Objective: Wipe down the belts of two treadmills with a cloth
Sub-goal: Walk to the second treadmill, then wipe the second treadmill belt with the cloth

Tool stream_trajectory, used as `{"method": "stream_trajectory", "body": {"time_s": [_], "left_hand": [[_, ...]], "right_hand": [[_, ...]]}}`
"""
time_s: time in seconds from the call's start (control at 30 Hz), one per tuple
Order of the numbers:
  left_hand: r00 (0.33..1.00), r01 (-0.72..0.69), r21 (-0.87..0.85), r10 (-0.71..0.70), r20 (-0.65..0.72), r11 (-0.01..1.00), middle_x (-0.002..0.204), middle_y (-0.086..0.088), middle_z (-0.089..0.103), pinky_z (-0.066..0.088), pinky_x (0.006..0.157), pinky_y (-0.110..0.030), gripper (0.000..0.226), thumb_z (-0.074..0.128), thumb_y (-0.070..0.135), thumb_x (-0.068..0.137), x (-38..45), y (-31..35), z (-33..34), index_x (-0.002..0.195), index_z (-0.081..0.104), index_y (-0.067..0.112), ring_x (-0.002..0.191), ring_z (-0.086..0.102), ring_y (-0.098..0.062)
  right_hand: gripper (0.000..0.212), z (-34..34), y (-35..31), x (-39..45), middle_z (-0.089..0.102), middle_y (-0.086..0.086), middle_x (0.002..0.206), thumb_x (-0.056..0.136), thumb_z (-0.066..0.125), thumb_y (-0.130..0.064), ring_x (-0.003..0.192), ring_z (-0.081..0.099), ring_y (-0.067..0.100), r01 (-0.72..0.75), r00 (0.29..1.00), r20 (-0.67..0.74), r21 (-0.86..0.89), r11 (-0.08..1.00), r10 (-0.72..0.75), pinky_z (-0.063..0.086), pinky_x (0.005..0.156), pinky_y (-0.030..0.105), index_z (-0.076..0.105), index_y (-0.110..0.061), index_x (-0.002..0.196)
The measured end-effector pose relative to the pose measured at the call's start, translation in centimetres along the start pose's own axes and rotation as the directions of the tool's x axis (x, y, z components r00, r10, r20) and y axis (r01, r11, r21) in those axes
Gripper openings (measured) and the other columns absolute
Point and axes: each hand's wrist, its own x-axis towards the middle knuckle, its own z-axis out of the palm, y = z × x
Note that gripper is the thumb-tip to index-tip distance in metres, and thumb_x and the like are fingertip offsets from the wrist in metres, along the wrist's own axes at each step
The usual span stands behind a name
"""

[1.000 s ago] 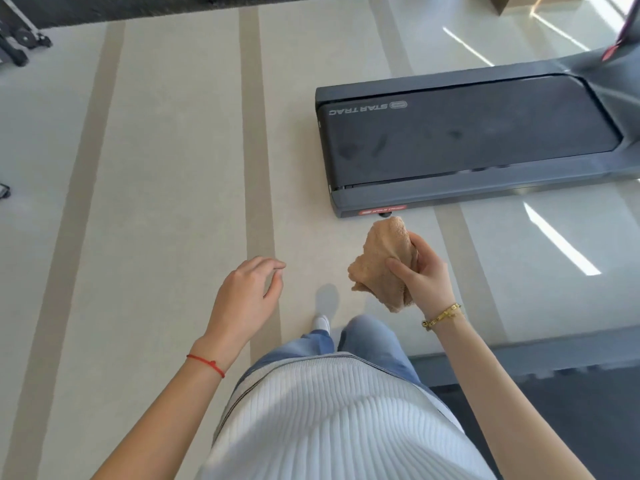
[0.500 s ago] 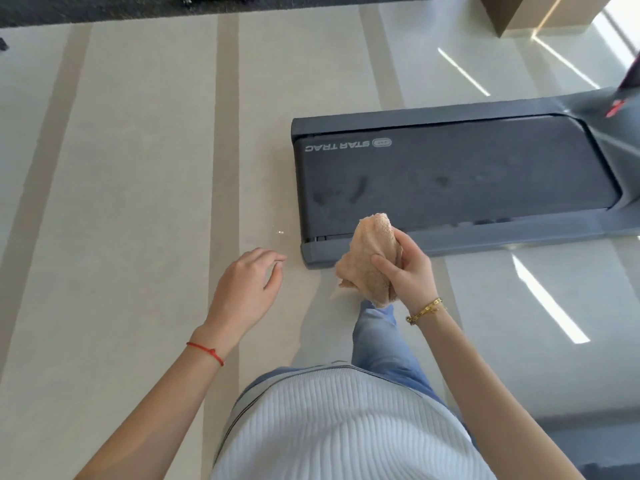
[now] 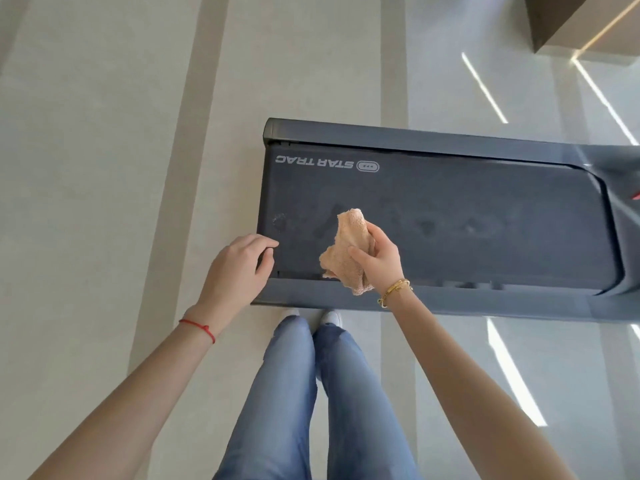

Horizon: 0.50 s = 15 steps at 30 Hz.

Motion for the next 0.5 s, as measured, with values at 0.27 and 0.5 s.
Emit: {"method": "stream_trajectory", "body": {"time_s": [0.27, 0.5], "left_hand": [[0.999, 0.016, 0.039, -0.015, -0.029, 0.999, 0.111, -0.002, 0.070, 0.051, 0.082, -0.036, 0.023, 0.053, 0.013, 0.098, 11.0, -7.4, 13.0, 0.112, 0.070, 0.013, 0.101, 0.063, -0.024], [0.996, -0.054, 0.069, 0.058, -0.065, 0.996, 0.109, -0.003, 0.071, 0.054, 0.081, -0.039, 0.021, 0.056, 0.010, 0.096, 17.8, -16.5, 27.9, 0.109, 0.072, 0.010, 0.098, 0.065, -0.025]], "right_hand": [[0.044, 1.6, 9.7, 15.1, 0.065, -0.006, 0.115, 0.088, 0.065, -0.005, 0.108, 0.062, 0.011, -0.027, 0.999, -0.014, 0.142, 0.989, 0.029, 0.052, 0.077, 0.015, 0.056, -0.021, 0.128], [0.044, 6.4, 21.7, 28.4, 0.065, 0.001, 0.121, 0.089, 0.065, -0.005, 0.110, 0.063, 0.014, 0.018, 0.999, 0.023, 0.225, 0.974, -0.024, 0.055, 0.086, 0.027, 0.056, -0.018, 0.130]]}}
